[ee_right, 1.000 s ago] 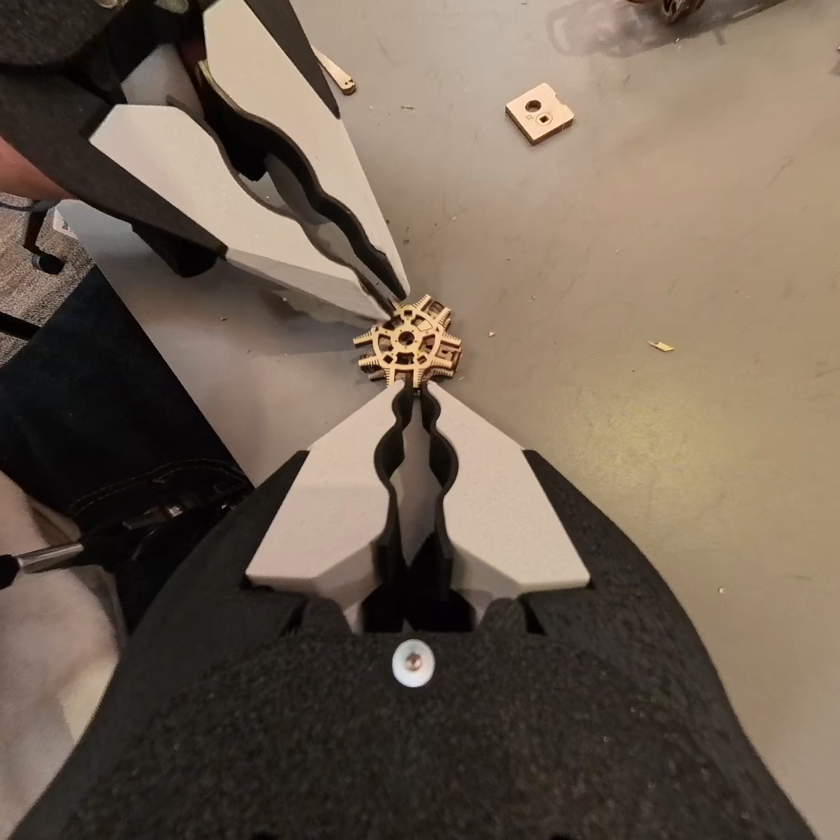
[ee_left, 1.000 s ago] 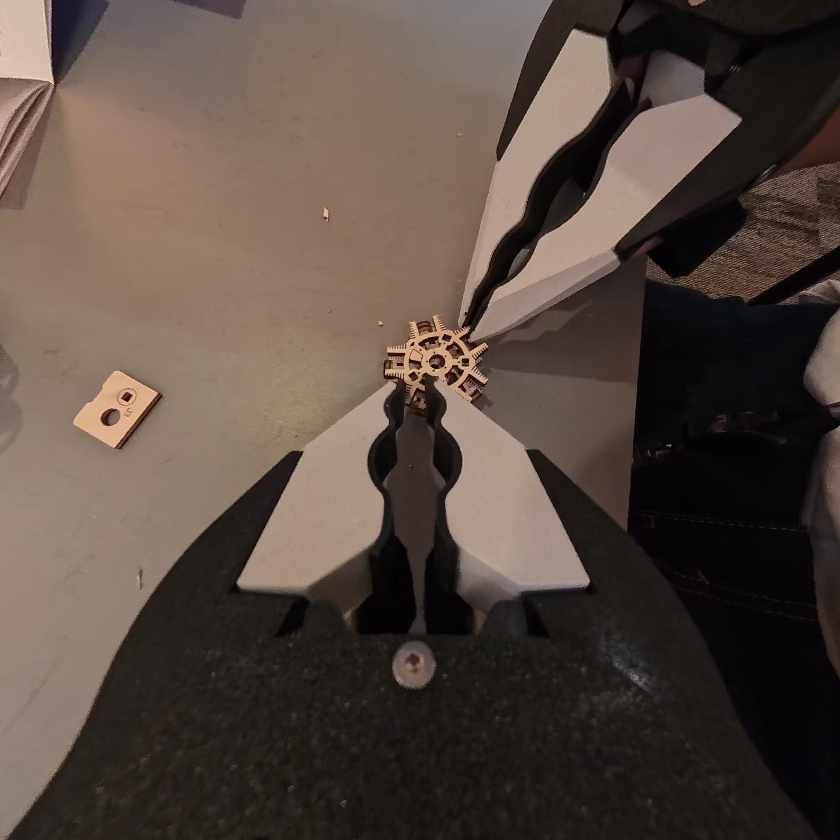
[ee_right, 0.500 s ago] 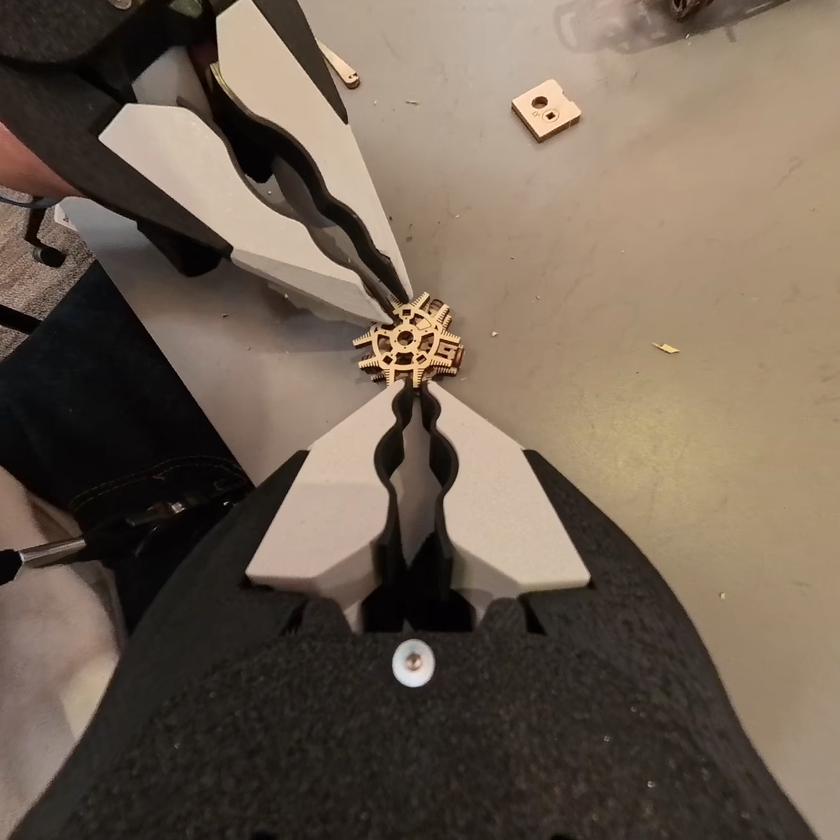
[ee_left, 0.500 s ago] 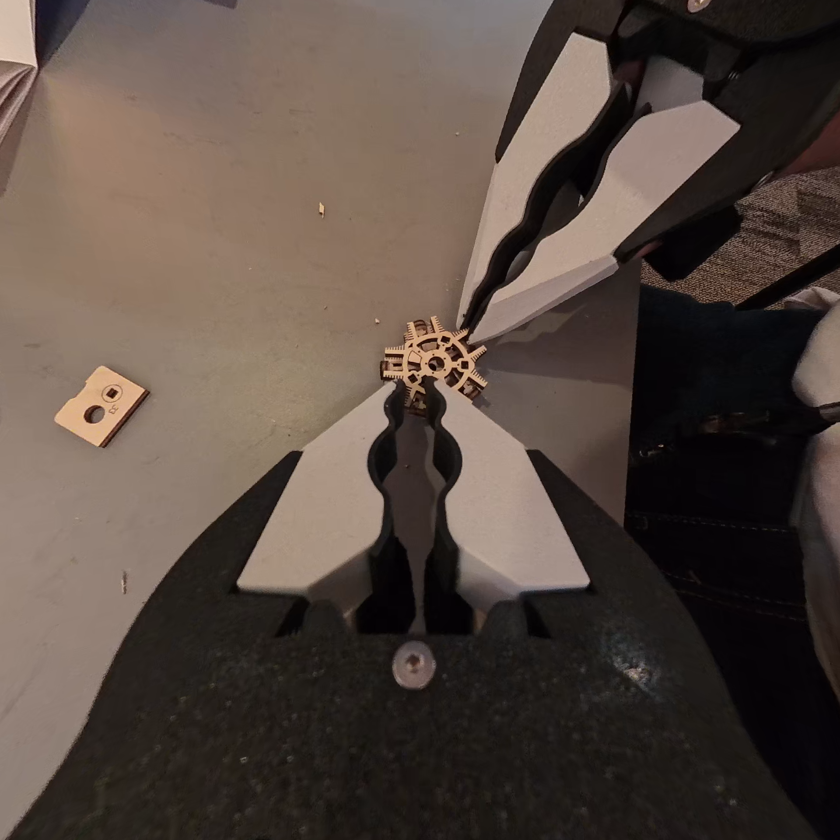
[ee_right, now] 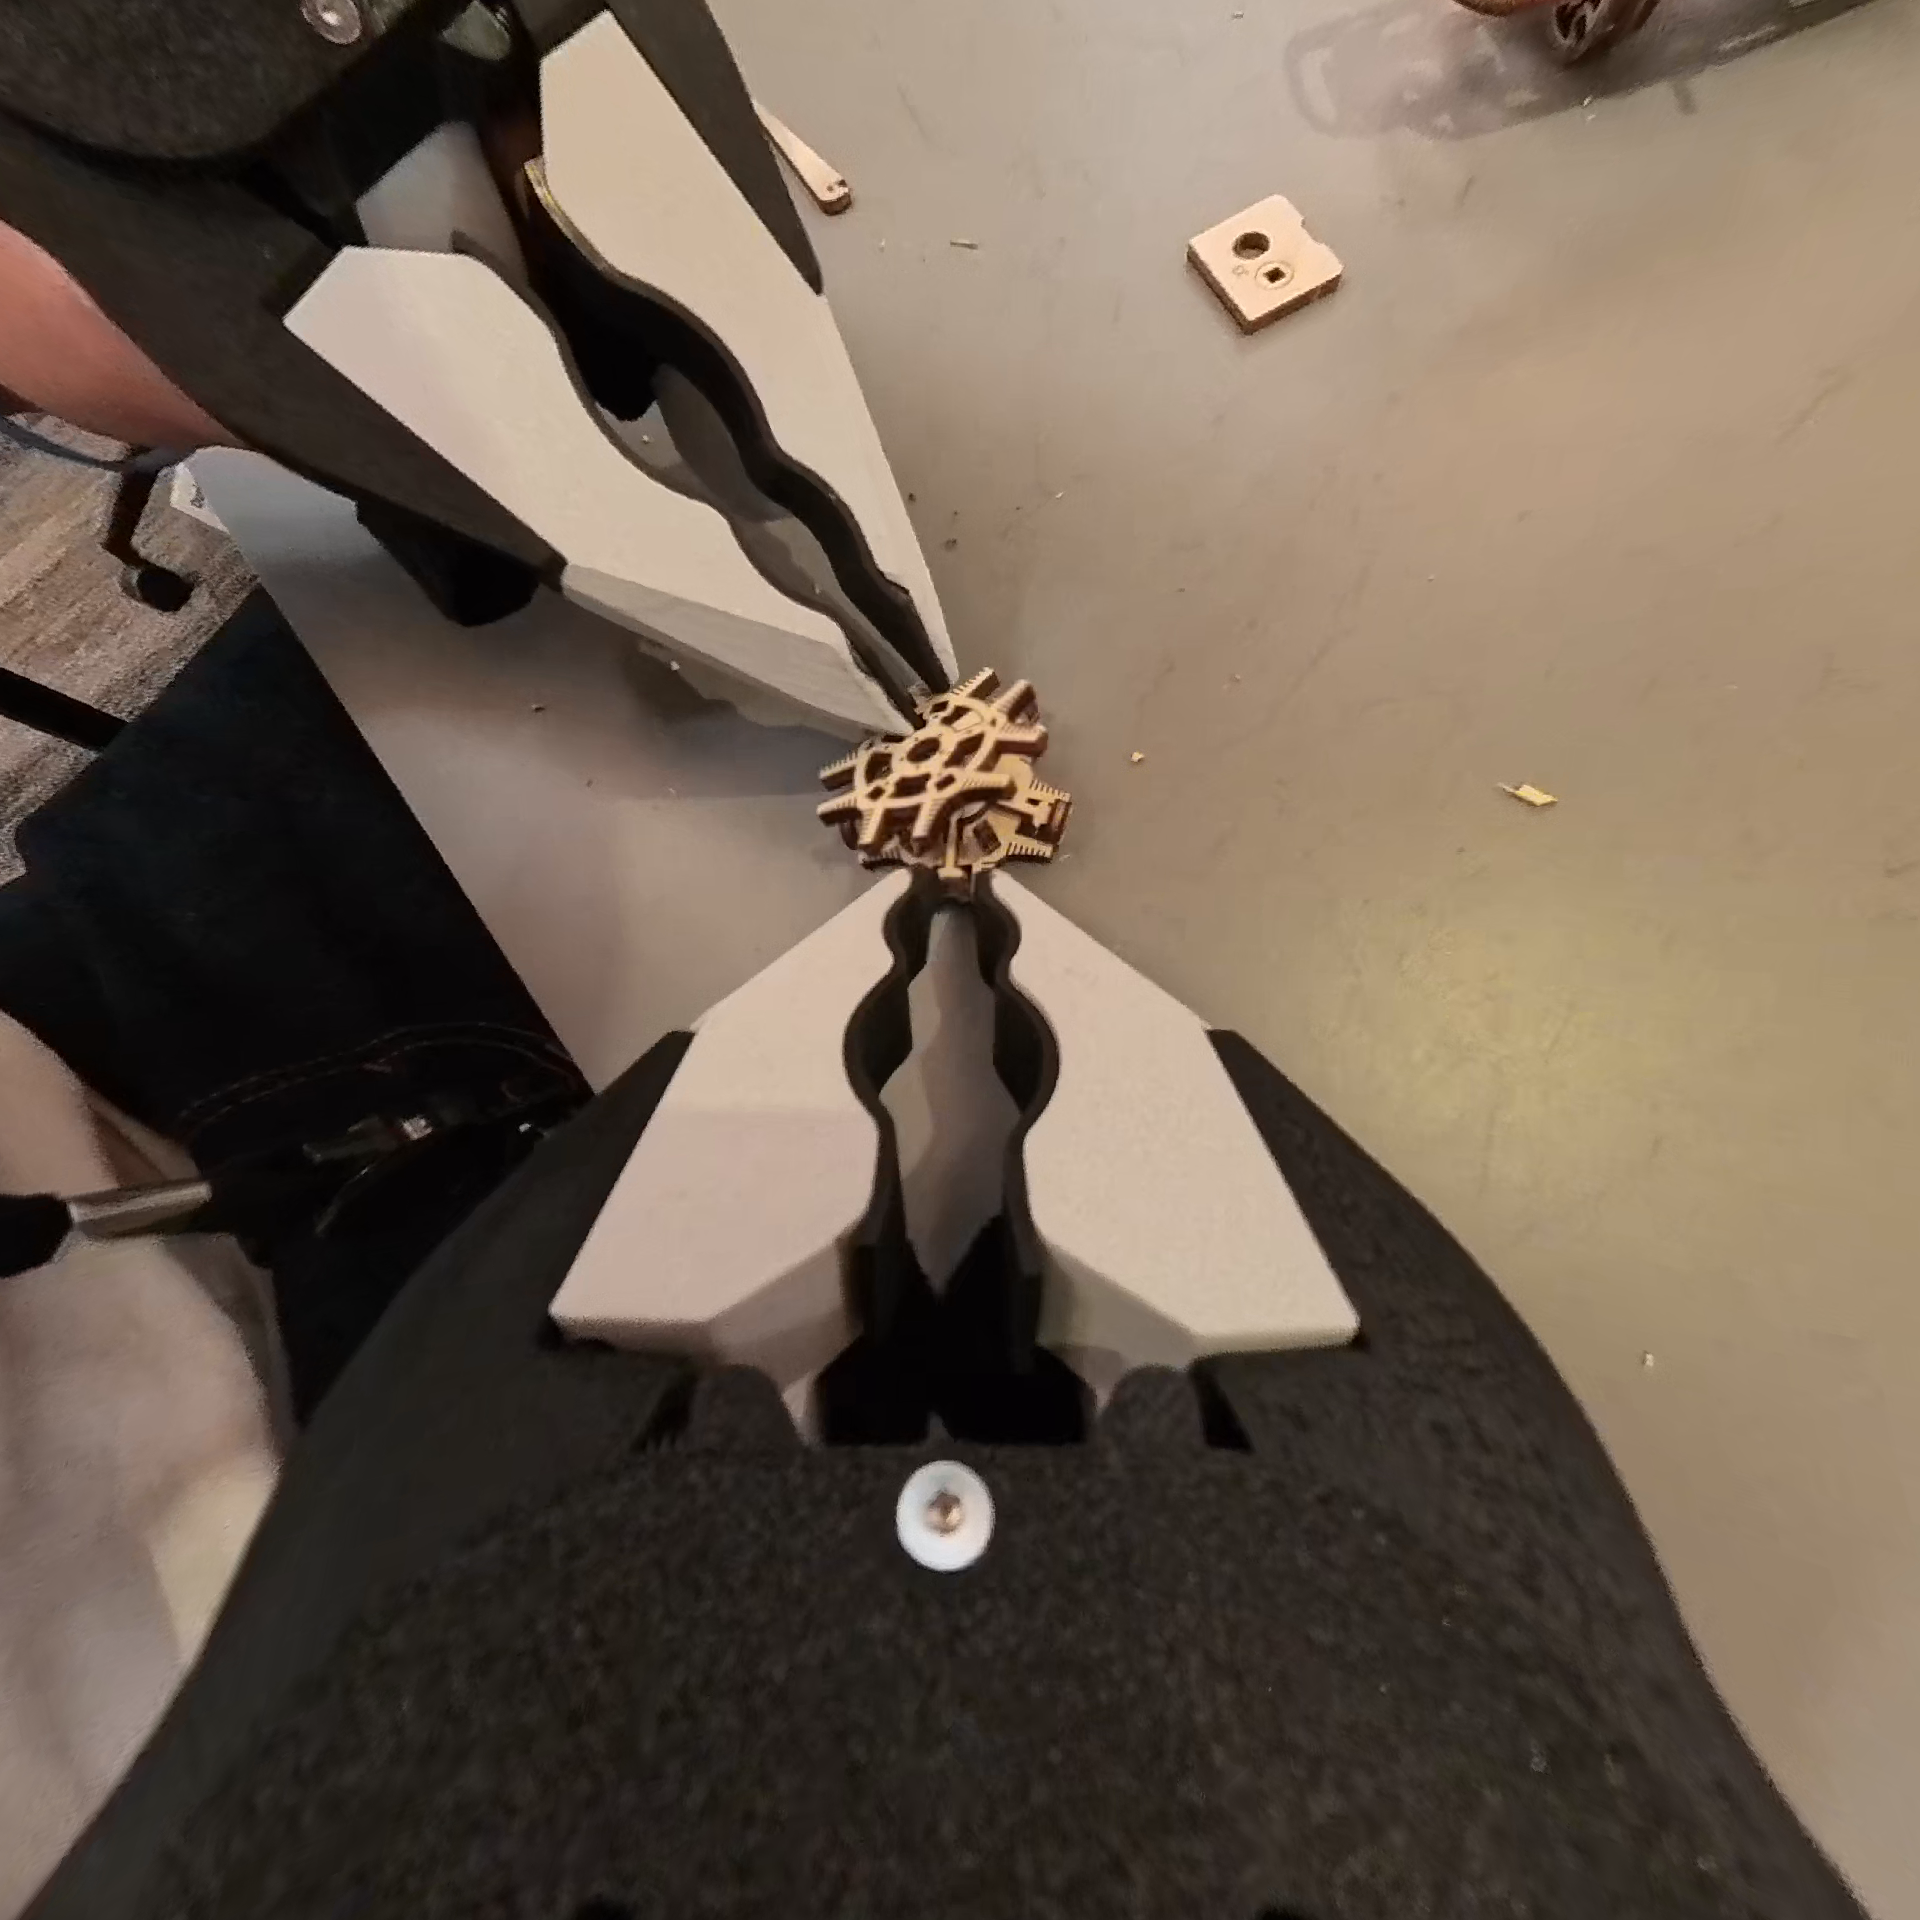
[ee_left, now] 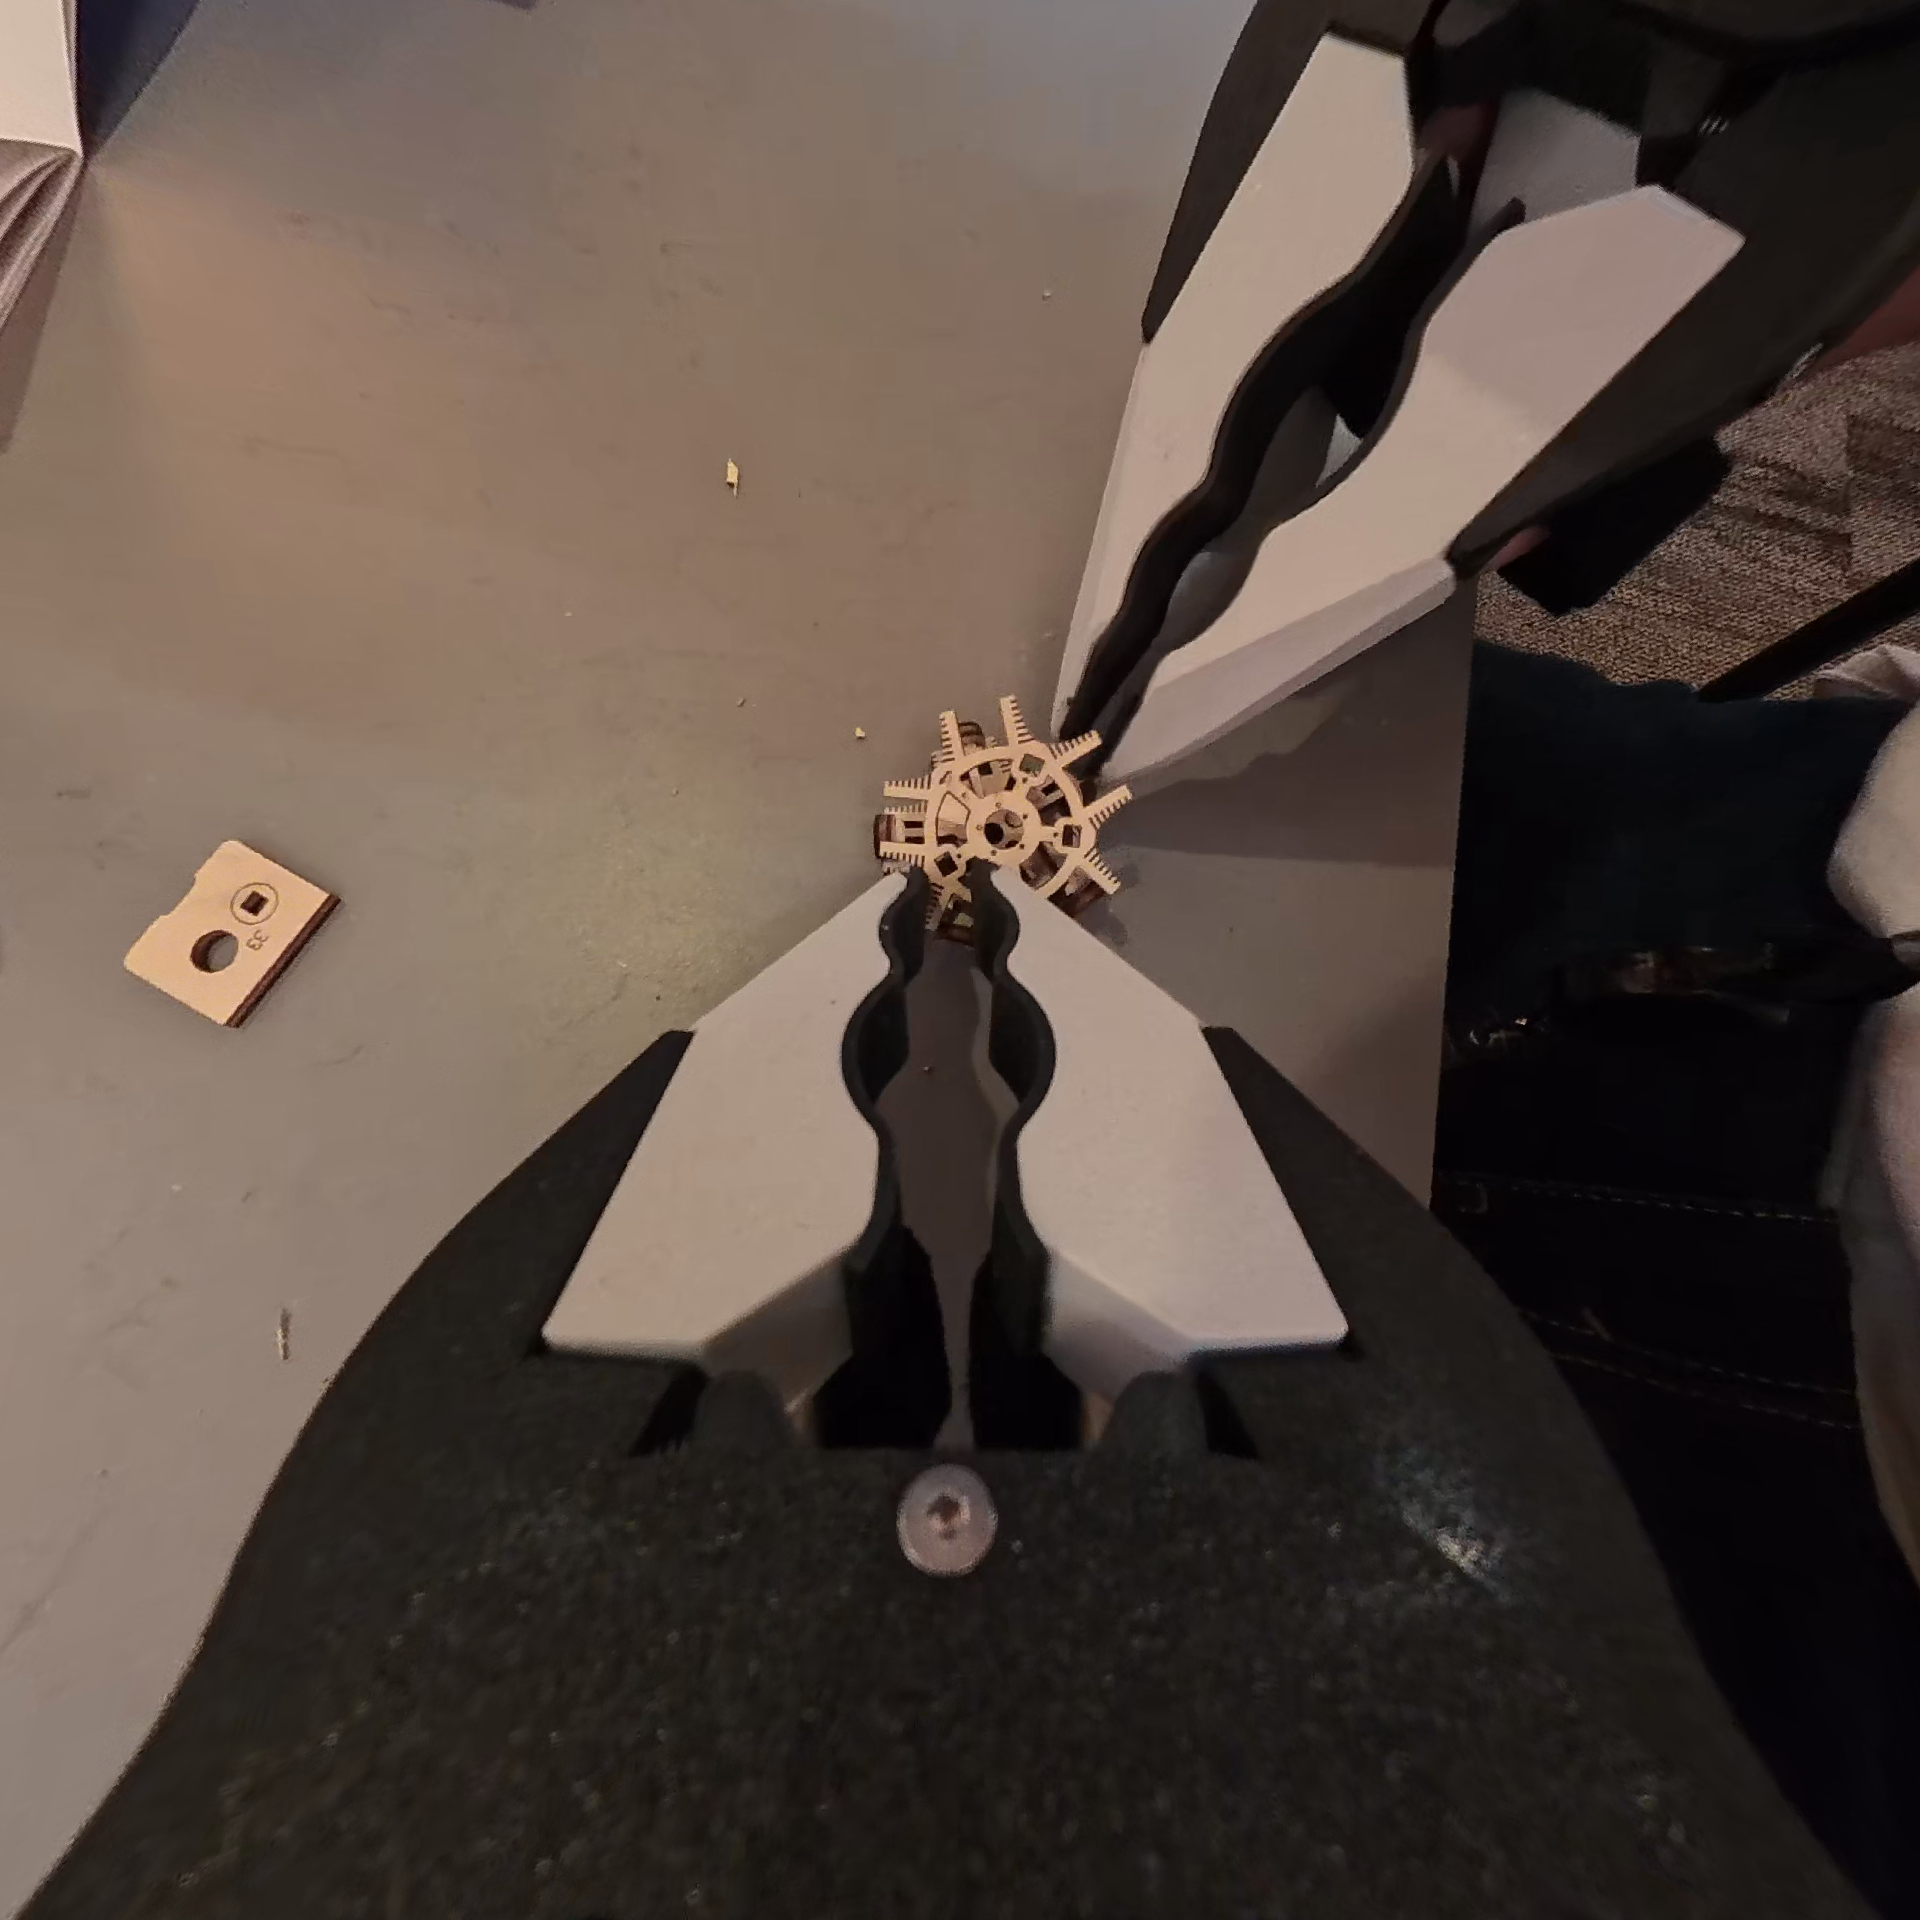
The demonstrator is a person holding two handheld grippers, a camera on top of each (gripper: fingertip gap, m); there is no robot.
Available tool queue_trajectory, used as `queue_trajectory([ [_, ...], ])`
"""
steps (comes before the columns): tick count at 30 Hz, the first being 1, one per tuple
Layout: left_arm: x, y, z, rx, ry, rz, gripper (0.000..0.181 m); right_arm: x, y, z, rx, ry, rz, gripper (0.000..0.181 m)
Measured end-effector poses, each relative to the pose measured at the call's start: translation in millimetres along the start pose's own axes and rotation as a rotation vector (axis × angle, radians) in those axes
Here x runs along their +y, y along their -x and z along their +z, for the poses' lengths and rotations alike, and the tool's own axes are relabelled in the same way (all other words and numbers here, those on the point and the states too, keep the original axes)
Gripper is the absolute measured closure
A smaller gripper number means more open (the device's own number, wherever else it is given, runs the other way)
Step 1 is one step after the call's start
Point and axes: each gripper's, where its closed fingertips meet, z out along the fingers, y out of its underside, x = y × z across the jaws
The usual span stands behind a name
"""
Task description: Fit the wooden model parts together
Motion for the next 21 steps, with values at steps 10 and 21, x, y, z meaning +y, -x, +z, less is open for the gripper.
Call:
queue_trajectory([
  [10,-2.0,-1.6,1.0,-0.001,0.001,0.006,0.175,-22.9,-3.3,-23.5,0.004,-0.121,-0.09,0.179],
  [21,-4.6,-5.4,-9.8,0.036,-0.032,0.039,0.163,-13.1,14.6,-7.6,-0.055,-0.099,-0.17,0.181],
])
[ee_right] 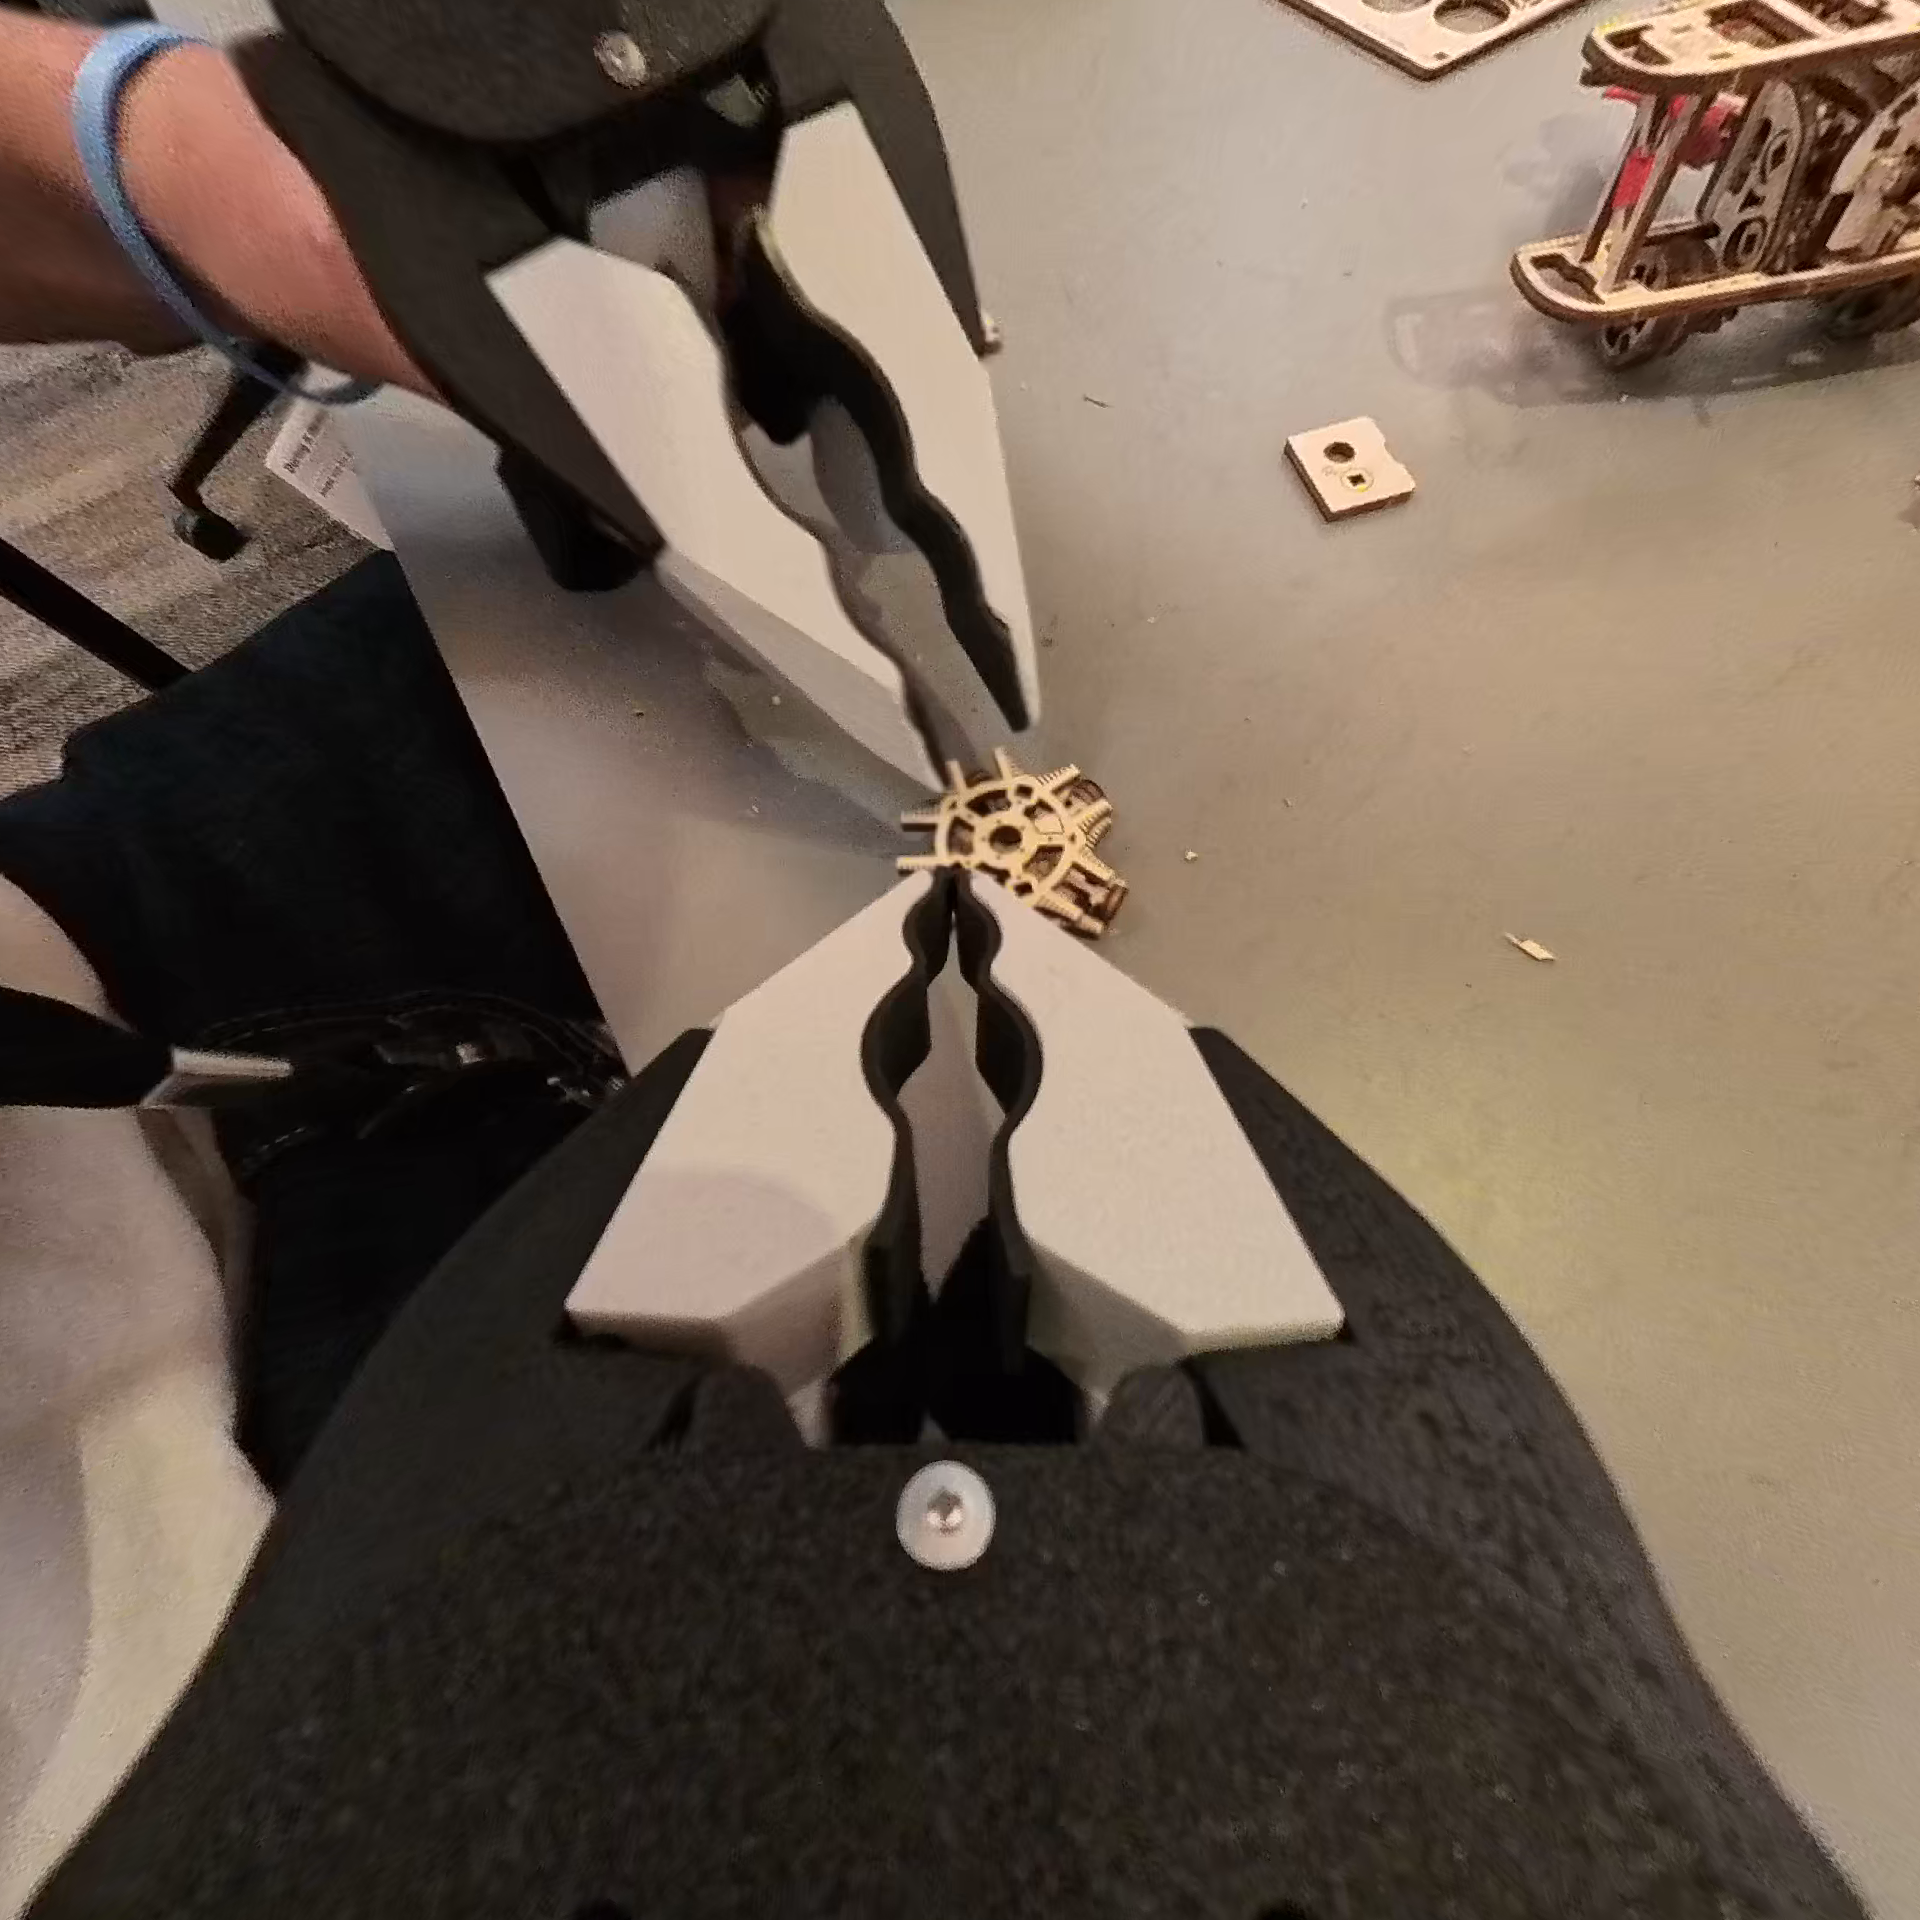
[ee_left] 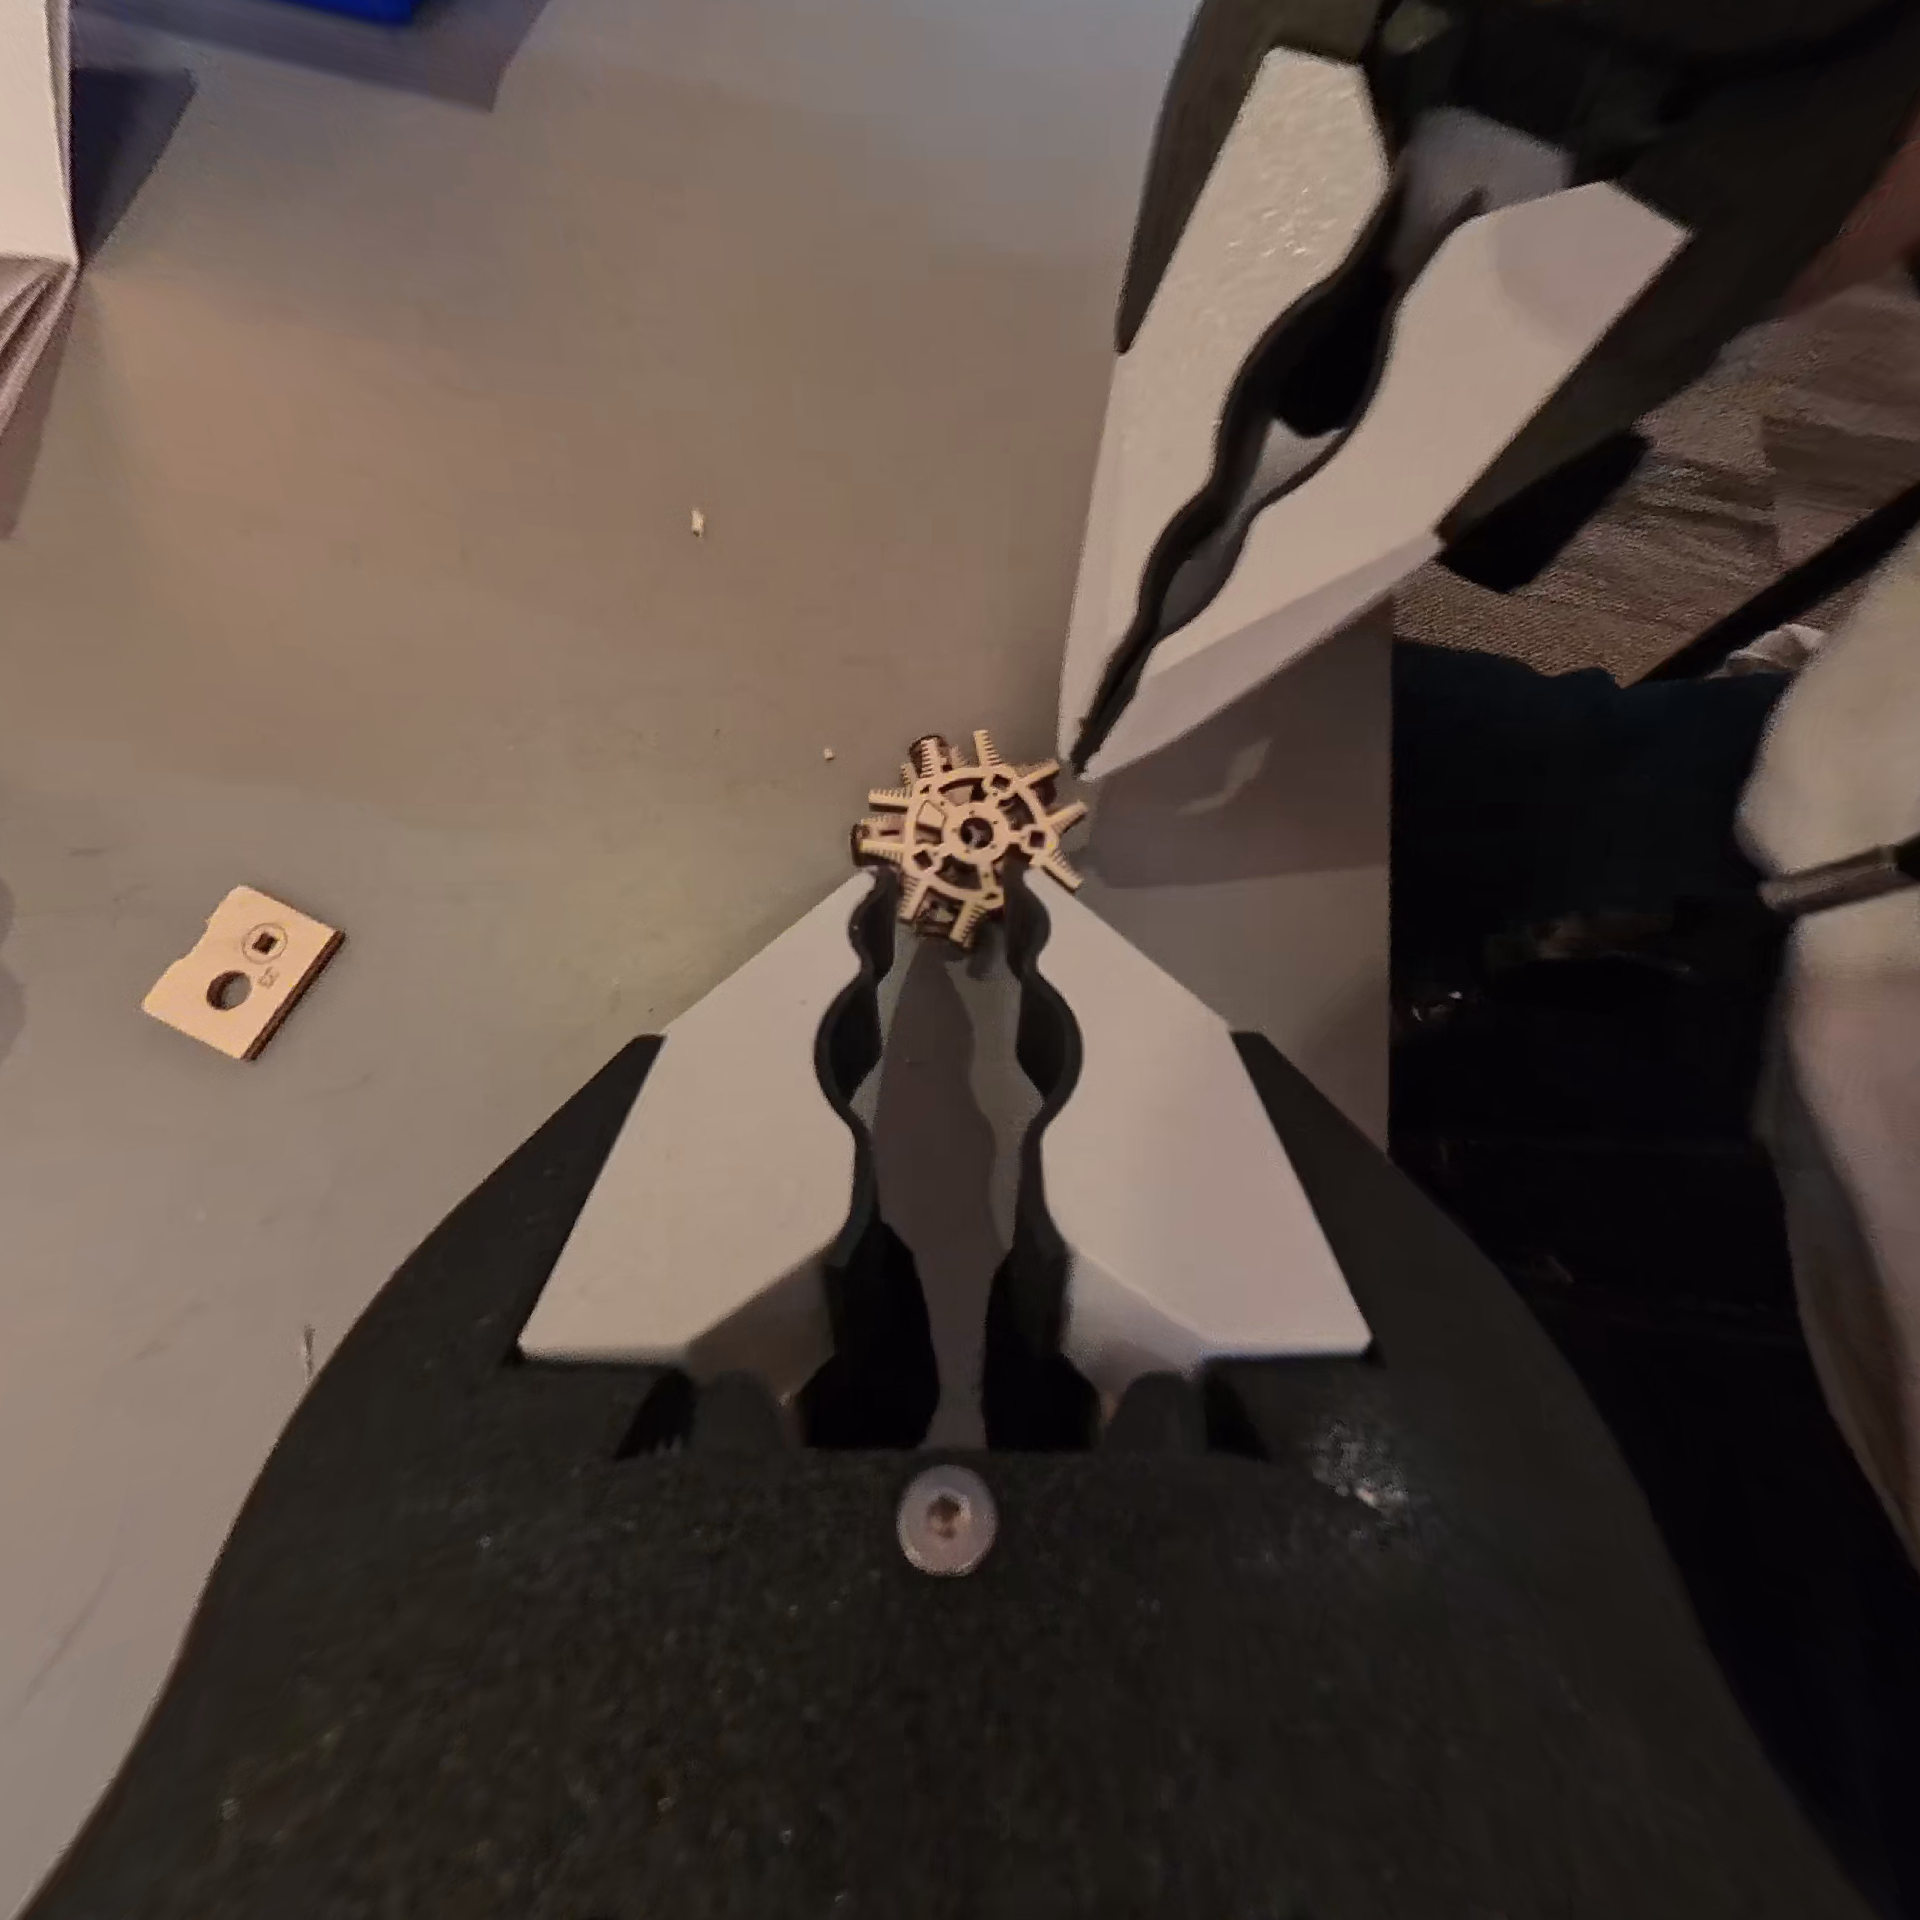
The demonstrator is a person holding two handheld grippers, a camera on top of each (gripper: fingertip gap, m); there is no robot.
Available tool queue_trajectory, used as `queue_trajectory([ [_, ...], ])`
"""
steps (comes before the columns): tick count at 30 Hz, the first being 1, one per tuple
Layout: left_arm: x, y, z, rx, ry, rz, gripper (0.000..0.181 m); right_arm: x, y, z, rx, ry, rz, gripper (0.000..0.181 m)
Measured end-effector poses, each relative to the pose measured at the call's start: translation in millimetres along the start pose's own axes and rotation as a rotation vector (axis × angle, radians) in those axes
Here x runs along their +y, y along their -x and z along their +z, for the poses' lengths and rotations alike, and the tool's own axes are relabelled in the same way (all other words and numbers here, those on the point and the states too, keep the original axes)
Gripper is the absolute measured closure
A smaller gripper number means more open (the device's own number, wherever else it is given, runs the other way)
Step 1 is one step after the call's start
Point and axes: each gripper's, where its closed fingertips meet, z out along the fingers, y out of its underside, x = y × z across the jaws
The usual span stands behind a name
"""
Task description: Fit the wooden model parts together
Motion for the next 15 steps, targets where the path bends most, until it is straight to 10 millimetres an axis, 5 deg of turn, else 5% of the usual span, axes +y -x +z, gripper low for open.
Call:
queue_trajectory([
  [15,15.2,2.5,6.3,0.026,0.034,0.015,0.154,14.9,-4.1,7.4,0.031,0.063,0.001,0.155],
])
